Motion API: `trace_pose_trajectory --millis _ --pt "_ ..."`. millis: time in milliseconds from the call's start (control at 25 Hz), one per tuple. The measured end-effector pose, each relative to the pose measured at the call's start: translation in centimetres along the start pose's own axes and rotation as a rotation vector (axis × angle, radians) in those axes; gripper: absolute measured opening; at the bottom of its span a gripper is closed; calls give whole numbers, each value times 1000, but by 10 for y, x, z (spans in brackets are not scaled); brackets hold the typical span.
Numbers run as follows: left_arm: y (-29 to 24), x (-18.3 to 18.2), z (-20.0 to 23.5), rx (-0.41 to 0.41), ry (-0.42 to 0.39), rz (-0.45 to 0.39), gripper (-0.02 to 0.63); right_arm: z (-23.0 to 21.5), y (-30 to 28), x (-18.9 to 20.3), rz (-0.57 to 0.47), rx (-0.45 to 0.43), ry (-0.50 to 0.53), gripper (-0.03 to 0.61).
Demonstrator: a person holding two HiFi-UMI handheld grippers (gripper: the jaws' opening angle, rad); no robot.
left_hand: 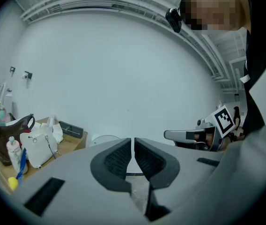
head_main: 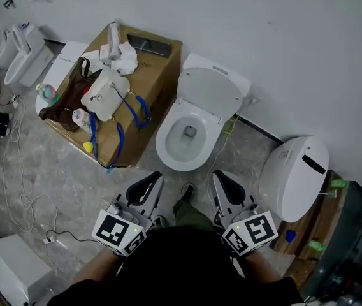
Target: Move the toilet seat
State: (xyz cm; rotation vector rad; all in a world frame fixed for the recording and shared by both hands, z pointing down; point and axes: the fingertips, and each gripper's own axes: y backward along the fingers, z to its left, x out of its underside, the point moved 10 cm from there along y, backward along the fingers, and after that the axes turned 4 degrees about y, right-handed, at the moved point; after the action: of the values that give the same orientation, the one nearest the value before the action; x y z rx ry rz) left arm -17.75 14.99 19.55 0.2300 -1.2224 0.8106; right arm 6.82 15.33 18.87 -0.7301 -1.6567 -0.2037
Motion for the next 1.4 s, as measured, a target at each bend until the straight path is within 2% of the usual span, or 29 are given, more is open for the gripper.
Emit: trace_pose_trajectory --millis 280,400,520,720,920,1040,1160,1240,1400 --pt "-78 2 31 -97 -39 15 34 -98 -43 -1 24 39 31 38" --pt "-104 13 48 -138 -83 30 34 -135 -63 14 48 53 37 38" --pt "-128 34 74 -164 -111 94 34 -166 -89 41 119 77 52 38" --pt "-166 90 130 -167 -123 232 34 -207 -128 105 220 131 55 40" --pt "-196 146 176 -130 -150 373 34 -226 -154 178 300 174 48 40" --pt "-210 181 197 -110 -167 442 35 -230 -163 225 362 154 40 40" --pt "-221 225 221 -128 -166 519 35 -233 -172 273 420 109 9 41" --pt "-226 258 236 -142 -138 575 35 -233 -177 309 465 98 -30 41" --pt "-233 314 252 -121 -102 660 35 -231 -184 375 571 81 -62 60"
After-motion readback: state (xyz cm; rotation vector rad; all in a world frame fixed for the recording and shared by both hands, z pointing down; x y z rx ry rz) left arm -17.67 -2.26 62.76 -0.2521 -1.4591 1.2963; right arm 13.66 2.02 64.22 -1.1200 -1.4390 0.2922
